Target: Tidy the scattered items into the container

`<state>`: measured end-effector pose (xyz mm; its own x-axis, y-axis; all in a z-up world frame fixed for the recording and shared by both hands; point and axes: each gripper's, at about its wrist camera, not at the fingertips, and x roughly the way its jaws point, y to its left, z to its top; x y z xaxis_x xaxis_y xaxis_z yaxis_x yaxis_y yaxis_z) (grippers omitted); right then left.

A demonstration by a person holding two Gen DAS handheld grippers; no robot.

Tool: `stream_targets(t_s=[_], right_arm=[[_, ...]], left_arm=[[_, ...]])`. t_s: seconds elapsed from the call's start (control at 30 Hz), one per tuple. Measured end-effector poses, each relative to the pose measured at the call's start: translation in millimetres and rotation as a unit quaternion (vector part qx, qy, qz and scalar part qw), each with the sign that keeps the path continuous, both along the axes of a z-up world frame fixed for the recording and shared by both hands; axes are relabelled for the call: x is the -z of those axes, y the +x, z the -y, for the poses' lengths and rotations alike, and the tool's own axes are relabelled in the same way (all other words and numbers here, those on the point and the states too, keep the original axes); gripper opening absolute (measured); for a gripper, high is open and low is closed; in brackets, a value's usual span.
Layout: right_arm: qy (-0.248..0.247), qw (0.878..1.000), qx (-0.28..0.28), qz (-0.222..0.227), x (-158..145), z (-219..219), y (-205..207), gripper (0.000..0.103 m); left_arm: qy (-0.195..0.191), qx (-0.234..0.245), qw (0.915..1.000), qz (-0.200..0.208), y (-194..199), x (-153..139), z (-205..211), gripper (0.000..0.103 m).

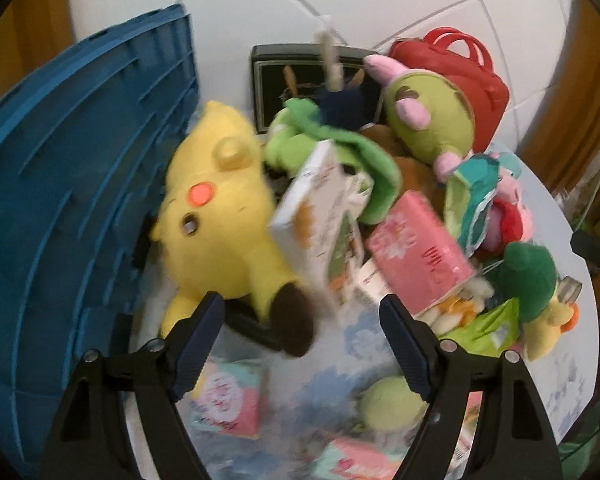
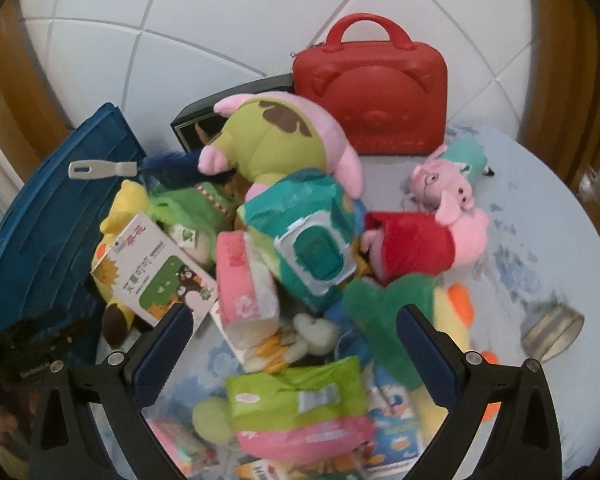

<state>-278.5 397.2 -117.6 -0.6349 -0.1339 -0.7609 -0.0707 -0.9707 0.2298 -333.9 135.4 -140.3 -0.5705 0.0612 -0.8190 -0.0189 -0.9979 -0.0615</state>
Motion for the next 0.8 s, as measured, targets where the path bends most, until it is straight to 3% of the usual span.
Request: stream_targets(t_s=[0.17,0.43,0.63,0.73,0.8], right_arm=[[-0.010,1.000,-0.007,-0.005,-6.7,-36.2,-21.9,0.103],[-0.011,1.000,-0.027,-0.012,-15.2,-85.2,-85.5,0.103],[-0.061,0.997,-0.036,0.003,4.0,-113.6,-146.5,0.103],[-0.060,0.998,-0.033,0.018,18.8,-120.6,-179.2,0.103],[-0.063,0.997,-0.025,0.027,31.2,-126.2,-201.9,0.103]], left_arm=[[-0.017,0.012,0.9996,-0.020,-28.9,-21.7,-47.0,0.080],[-0.044,0.041,0.9970,-0.050,-112.8,-57.0,-116.4,0.080],[-0.054,0.045,0.9969,-0.036,-183.6,-48.3,-128.0,0.080],[-0.084,0.041,0.9953,-0.027,-209.7,-34.1,-127.1,0.080],[-0.081,0.041,0.9957,-0.020,-218.0,-22.9,-117.5,0.080]])
